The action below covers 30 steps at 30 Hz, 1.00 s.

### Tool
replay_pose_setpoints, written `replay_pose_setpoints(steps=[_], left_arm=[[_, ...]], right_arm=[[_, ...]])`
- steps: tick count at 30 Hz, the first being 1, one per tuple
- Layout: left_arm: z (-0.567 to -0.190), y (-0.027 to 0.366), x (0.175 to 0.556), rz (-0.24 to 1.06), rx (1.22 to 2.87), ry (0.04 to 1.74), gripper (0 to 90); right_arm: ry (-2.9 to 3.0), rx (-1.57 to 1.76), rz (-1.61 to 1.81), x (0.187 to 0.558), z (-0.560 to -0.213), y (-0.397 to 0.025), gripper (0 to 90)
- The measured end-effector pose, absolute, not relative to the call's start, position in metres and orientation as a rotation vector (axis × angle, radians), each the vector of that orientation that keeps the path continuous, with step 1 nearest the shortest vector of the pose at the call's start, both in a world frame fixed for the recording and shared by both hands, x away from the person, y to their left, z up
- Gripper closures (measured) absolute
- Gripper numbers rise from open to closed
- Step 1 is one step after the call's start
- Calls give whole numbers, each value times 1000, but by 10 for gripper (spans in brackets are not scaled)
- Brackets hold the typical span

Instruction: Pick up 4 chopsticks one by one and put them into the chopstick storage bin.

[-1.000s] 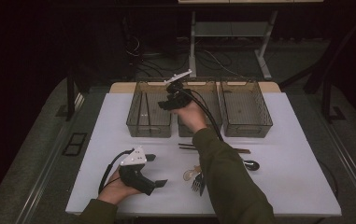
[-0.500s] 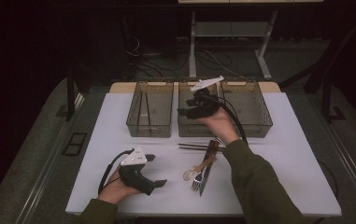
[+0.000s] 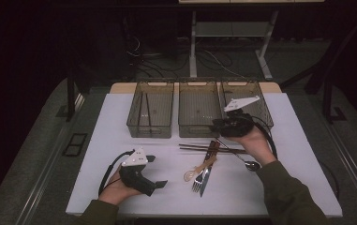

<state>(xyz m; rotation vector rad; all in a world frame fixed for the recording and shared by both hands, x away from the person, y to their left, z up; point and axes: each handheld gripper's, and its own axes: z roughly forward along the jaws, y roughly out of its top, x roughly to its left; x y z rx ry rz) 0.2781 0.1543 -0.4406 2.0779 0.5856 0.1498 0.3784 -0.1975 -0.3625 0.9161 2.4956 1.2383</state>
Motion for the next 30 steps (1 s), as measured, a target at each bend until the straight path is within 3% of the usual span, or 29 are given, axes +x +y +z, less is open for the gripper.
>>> replay_pose_setpoints(steps=[10,17,30], left_arm=[[-441,154,278,152,2084,587,0],[-440,155,278,160,2091,575,0],[-440,155,278,161,2092,576,0]], right_arm=[[2446,1016,1217,359,-388,-260,897],[2446,1100,1128,355,-402,-289,900],[2531,1206,929,363,-434,-301,900]])
